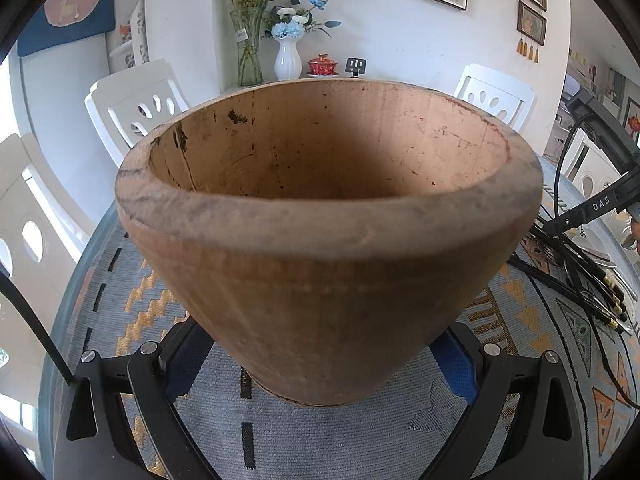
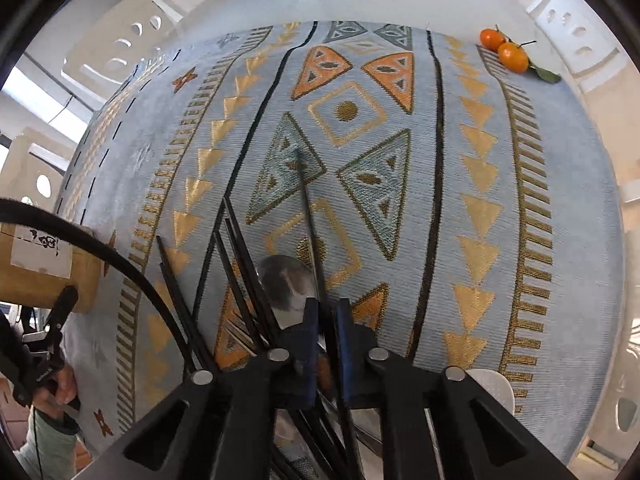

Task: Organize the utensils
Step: 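Lift the chopstick and lower it into the wooden cup with the right tool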

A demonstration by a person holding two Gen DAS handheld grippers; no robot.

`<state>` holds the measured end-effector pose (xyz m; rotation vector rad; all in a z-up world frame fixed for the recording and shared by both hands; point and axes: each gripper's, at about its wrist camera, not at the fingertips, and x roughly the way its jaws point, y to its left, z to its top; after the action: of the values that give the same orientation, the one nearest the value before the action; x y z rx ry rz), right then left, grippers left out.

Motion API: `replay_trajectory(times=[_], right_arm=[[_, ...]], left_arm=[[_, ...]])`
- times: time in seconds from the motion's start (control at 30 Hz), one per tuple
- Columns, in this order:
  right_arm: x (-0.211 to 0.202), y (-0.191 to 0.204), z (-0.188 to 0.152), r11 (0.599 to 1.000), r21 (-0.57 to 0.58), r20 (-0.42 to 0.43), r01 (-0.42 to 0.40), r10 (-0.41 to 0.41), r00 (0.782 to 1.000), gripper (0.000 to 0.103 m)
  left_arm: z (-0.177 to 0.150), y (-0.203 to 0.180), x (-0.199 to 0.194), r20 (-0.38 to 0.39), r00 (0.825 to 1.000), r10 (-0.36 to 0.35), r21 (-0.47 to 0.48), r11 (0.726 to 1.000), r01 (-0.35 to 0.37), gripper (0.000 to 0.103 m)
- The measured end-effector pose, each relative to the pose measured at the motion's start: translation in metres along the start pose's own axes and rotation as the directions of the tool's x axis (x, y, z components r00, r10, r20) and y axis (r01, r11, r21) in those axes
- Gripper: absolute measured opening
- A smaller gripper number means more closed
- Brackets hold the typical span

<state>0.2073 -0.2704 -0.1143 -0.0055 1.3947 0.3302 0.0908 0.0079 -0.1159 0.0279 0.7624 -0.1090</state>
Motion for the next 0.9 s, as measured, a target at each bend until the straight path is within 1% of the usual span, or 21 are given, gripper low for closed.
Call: replay_trajectory(times=[0.1,0.17,0.27,0.4,0.5,0.63,0.73,0.87,0.9], right_arm=[[-0.008,0.001,-0.002,1.000,-0.018,0.014,0.021,-0.021,1.000,0.005],[-0.017,0.001,-0.003,1.000,-0.018,0.047,0.007,-0.006,0.999,0.005],[-0.035,0.001,-0.010,1.000,-0.007,0.095,0.008,-0.007,0.995,0.005],[-0.059,0.010,-0.026,1.000,-0.019,0.184,0.022,-0.018,0.983,0.005],[-0.075,0.018,-0.040,0.999,-0.025,0.232,0.028,-0.022,0.972,0.005],[-0.096,0.032,-0.053,0.998,-0.041,0.309,0.036,-0.022,0.951,0.005],[-0.114,0.046,-0.053,0.998,-0.056,0.369,0.040,-0.016,0.929,0.005],[-0.143,0.070,-0.047,0.995,-0.082,0.470,0.055,-0.010,0.883,0.005],[-0.154,0.078,-0.044,0.995,-0.090,0.505,0.053,-0.001,0.863,0.005]], left_arm=[[0.000,0.001,0.000,-0.001,1.000,-0.002,-0.003,1.000,0.002,0.098],[0.000,0.001,0.000,-0.001,1.000,-0.003,-0.003,1.000,0.003,0.098],[0.001,0.002,0.000,-0.001,1.000,-0.002,-0.003,1.000,0.002,0.098],[0.001,0.002,0.000,-0.002,1.000,-0.002,-0.003,1.000,0.002,0.098],[0.001,0.002,0.000,-0.001,1.000,-0.002,-0.003,1.000,0.002,0.098],[0.001,0.002,0.000,-0.001,1.000,-0.003,-0.003,1.000,0.003,0.098],[0.001,0.002,0.001,-0.006,1.000,-0.005,-0.004,1.000,0.005,0.098],[0.002,0.003,0.002,-0.009,1.000,-0.006,-0.005,1.000,0.006,0.098],[0.002,0.002,0.002,-0.008,1.000,-0.007,-0.005,1.000,0.007,0.098]])
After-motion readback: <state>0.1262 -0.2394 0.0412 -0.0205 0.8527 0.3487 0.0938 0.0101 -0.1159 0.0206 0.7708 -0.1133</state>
